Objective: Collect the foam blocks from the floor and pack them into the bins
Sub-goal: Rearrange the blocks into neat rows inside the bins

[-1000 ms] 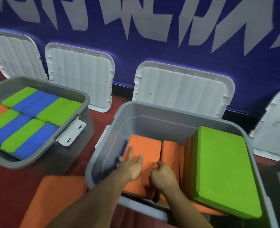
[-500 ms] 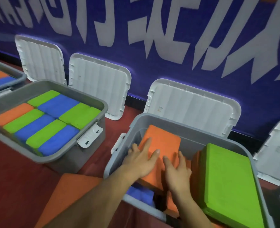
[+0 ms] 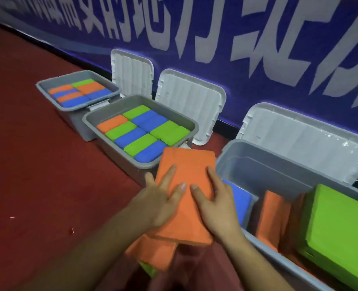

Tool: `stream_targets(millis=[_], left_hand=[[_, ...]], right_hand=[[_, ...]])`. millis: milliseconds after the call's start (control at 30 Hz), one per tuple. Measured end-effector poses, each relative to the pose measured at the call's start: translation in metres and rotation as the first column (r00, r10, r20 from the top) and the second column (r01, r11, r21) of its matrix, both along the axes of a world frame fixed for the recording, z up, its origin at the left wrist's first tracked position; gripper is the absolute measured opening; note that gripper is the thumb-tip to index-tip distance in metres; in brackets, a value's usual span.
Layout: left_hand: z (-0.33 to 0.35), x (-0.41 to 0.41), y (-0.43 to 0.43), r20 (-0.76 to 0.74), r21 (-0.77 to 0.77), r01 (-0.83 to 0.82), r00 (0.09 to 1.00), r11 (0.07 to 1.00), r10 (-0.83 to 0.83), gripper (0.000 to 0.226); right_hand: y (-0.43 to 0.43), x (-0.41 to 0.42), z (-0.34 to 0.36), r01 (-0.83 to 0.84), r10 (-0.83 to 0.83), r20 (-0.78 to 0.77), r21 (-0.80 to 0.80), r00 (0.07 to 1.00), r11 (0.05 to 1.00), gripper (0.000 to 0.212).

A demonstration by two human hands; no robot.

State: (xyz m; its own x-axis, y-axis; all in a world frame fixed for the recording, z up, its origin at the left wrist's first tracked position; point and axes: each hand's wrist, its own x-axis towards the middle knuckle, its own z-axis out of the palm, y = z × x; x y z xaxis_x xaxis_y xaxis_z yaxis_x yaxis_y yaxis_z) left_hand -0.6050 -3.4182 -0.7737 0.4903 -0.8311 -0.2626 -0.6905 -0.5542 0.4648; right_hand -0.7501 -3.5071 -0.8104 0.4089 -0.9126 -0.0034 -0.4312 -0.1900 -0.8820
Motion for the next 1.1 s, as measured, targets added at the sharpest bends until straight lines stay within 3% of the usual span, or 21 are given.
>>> stream_targets(millis=[167,300,433,533,633,767,833,933,1100], left_hand=[[-0.025,0.025,0.03,-0.175,0.281,-0.123,0.968,0.952,0.177,0.068],[-0.053,0.04,0.032,-0.219,0.383,-0.025,0.969,0.924,0.117,0.067],[-0.053,0.043,0.008,-0.056,0.23,-0.112,0.99,0.967,0.128,0.067],[-0.016,0.022,-0.033,0.086,-0.16,0.054,0.995,0.986,-0.04,0.073],[0.003,-0.019,-0.079,-0.007,-0.16,0.115,0.993,0.98,-0.118,0.09],[-0.003,-0.079,-0.145,-0.089,-0.148,0.236,0.964,0.96,-0.251,0.08],[-0.011,-0.103,-0.168,-0.11,-0.151,0.259,0.955,0.954,-0.276,0.085],[-0.032,-0.125,-0.19,-0.186,-0.106,0.297,0.932,0.949,-0.312,0.072],[-0.076,-0.123,-0.2,-0.204,0.142,0.297,0.942,0.944,-0.266,0.061]], right_hand=[[0.044,0.023,-0.04,-0.099,0.114,-0.114,0.127,0.987,0.987,0.071],[0.056,0.029,-0.056,-0.169,0.2,-0.173,0.18,0.964,0.969,0.069],[0.038,0.016,-0.037,-0.151,0.161,-0.163,0.078,0.973,0.986,0.057],[0.011,-0.016,-0.021,-0.044,0.047,-0.164,0.026,0.985,0.999,0.053],[-0.029,-0.059,-0.018,0.108,-0.107,-0.216,-0.003,0.97,0.994,0.053],[-0.075,-0.105,-0.033,0.261,-0.245,-0.343,-0.001,0.907,0.965,0.058],[-0.087,-0.118,-0.043,0.31,-0.265,-0.385,0.06,0.884,0.949,0.062],[-0.102,-0.13,-0.062,0.35,-0.254,-0.453,0.141,0.855,0.926,0.069],[-0.129,-0.132,-0.1,0.4,-0.203,-0.557,0.258,0.805,0.879,0.075]])
